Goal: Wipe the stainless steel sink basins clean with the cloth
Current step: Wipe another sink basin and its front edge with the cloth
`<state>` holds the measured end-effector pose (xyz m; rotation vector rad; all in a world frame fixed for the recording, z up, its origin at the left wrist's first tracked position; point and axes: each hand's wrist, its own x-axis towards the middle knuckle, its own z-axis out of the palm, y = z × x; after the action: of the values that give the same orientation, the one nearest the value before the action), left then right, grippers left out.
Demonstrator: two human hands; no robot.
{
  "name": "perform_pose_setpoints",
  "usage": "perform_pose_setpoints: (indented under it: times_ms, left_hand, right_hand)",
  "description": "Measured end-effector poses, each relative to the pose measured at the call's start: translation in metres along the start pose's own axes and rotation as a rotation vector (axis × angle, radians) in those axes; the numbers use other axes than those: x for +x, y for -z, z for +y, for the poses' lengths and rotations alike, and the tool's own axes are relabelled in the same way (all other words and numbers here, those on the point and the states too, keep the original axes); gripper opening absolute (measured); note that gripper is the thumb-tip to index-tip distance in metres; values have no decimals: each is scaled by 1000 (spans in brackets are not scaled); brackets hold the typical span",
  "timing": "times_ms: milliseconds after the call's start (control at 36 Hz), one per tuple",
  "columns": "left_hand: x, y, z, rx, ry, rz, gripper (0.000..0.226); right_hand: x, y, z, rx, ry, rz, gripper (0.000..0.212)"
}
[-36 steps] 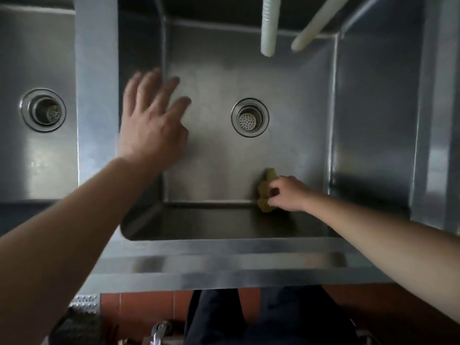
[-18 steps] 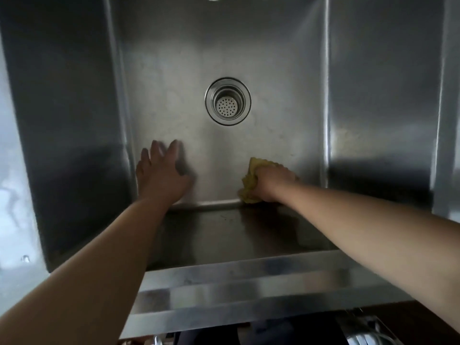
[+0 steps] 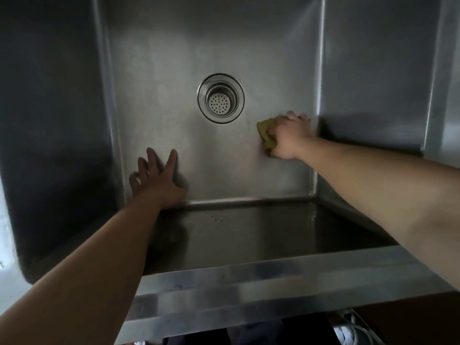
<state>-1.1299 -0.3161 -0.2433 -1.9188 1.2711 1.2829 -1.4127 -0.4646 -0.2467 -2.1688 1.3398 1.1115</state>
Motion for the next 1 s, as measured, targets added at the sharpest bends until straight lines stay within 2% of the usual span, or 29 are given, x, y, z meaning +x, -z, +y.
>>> perform_pose_setpoints:
  times_ms: [83, 167, 278, 333, 389, 444, 500, 639, 722, 806, 917, 1000]
  left_hand:
    - [1, -1, 0, -34, -1, 1, 94]
    - [2, -2, -1, -36, 4, 0, 95]
    - [2, -2, 0, -39, 15, -4, 96]
    - [2, -1, 0, -54, 14, -17, 99]
    - [3, -1, -1, -79, 14, -33, 101]
    - [3, -1, -1, -90, 10, -40, 102]
    - [2, 0, -1, -100, 11, -35, 101]
    - [2, -2, 1, -108, 20, -7, 101]
    - [2, -3, 3, -104, 22, 6, 101]
    - [3, -5, 3, -110, 24, 11, 101]
    - [3, -6, 3, -116, 29, 17, 103]
    - [3, -7, 4, -108, 24, 12, 103]
  right_hand:
    - [23, 17, -30, 30, 63, 58, 30]
    - [39, 41, -62, 139, 110, 124, 16]
    - [49, 66, -90, 395, 166, 147, 36]
    - [47, 70, -102, 620, 192, 144, 44]
    - [41, 71, -106, 838, 186, 189, 47]
    - [33, 66, -100, 940, 168, 249, 49]
    - [24, 59, -84, 975, 73, 302, 48]
    - [4, 22, -15, 886, -426, 502, 36]
    - [-1, -3, 16, 838, -601, 469, 50]
    - [4, -20, 17, 849, -626, 360, 57]
    - [28, -10, -3, 937, -637, 506, 42]
    - [52, 19, -25, 960, -495, 523, 38]
